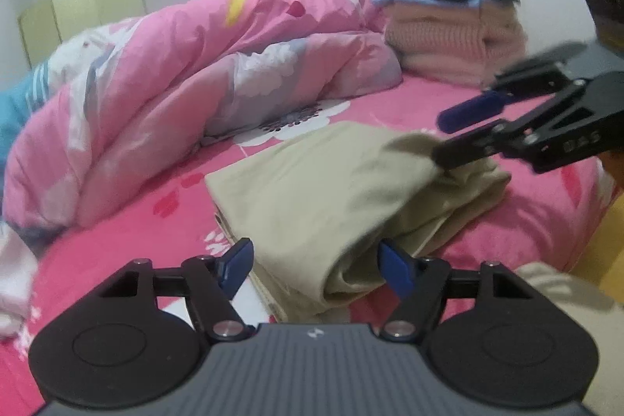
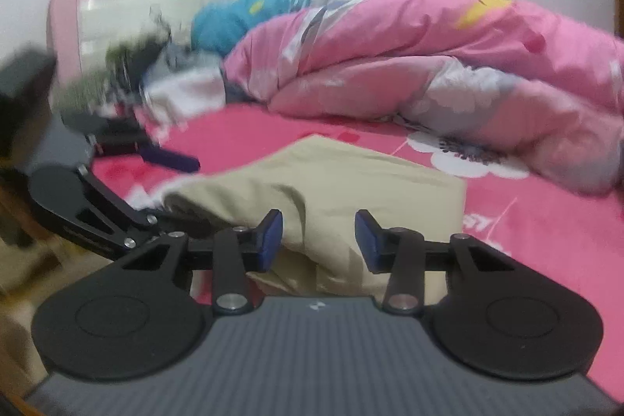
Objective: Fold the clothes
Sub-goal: 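Pinch the edge of the khaki trousers again with the right gripper, then hold the trouser edge with the right gripper while the left gripper pinches beside it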
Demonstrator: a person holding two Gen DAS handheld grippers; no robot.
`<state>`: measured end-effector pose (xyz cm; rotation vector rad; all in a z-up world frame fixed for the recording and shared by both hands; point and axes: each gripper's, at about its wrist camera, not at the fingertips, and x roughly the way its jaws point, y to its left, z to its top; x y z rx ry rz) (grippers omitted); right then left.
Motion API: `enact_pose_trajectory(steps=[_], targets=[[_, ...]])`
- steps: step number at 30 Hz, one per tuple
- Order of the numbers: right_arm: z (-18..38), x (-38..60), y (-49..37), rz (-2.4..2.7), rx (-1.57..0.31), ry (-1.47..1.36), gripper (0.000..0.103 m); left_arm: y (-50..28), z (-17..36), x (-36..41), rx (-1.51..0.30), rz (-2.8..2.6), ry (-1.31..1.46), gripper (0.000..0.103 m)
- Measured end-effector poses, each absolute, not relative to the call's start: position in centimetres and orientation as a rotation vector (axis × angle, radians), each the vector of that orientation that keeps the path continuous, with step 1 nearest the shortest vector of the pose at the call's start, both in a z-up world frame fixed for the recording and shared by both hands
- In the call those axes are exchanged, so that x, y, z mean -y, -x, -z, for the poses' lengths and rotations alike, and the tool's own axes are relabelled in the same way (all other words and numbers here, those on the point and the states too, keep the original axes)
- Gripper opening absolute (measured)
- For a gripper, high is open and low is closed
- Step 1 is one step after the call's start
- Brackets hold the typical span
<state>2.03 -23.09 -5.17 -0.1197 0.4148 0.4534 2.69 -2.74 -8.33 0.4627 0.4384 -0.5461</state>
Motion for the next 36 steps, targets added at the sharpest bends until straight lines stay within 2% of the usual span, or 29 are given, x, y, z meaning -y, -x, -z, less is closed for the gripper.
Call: enact_pose_trajectory(steps=[1, 2, 4, 8, 14, 24, 26, 28, 32, 36], targets=[[5.4, 22.6, -2.2, -0.439, -0.422, 0.155, 0.031, -2.6, 8.5, 3.0, -0.426, 0.535, -0.482, 0.067], [5.7, 22.4, -2.2, -0.428, -0.424, 0.179, 0.008, -2.5, 8.6, 3.2, -0.409, 0.518, -0.494, 0.065], [5.5, 22.5, -1.2, -0.426, -0.394, 0.175, 0.004, -2.3, 8.5, 3.2, -0.375, 0.477, -0.499, 0.058], [6.1, 23.4, 0.9, -0.428, -0.361, 0.188, 0.002, -2.3, 8.4, 2.4, -0.348, 0.434, -0.441, 0.056], [7.2, 23.9, 1.7, -0.431, -0.366, 0.16, 0.002, -1.9, 8.4, 1.7, -0.357, 0.435, -0.339, 0.049], [5.5, 27.7, 2.5, -0.466, -0.281, -0.18, 0.009, -1.3, 9.4, 3.2, -0.296, 0.43, -0.404, 0.05], [5.2, 26.9, 2.5, -0.486, -0.289, -0.152, 0.01, -1.1, 9.4, 3.1, -0.282, 0.432, -0.388, 0.047], [5.1, 25.6, 2.5, -0.509, -0.296, -0.093, 0.014, -1.0, 9.1, 2.7, -0.267, 0.432, -0.355, 0.039], [5.1, 22.4, 2.2, -0.51, -0.277, 0.103, 0.032, -1.3, 8.8, 2.0, -0.272, 0.442, -0.297, 0.033], [5.4, 19.7, 1.6, -0.514, -0.255, 0.284, 0.034, -1.6, 9.0, 1.6, -0.274, 0.458, -0.272, 0.032]])
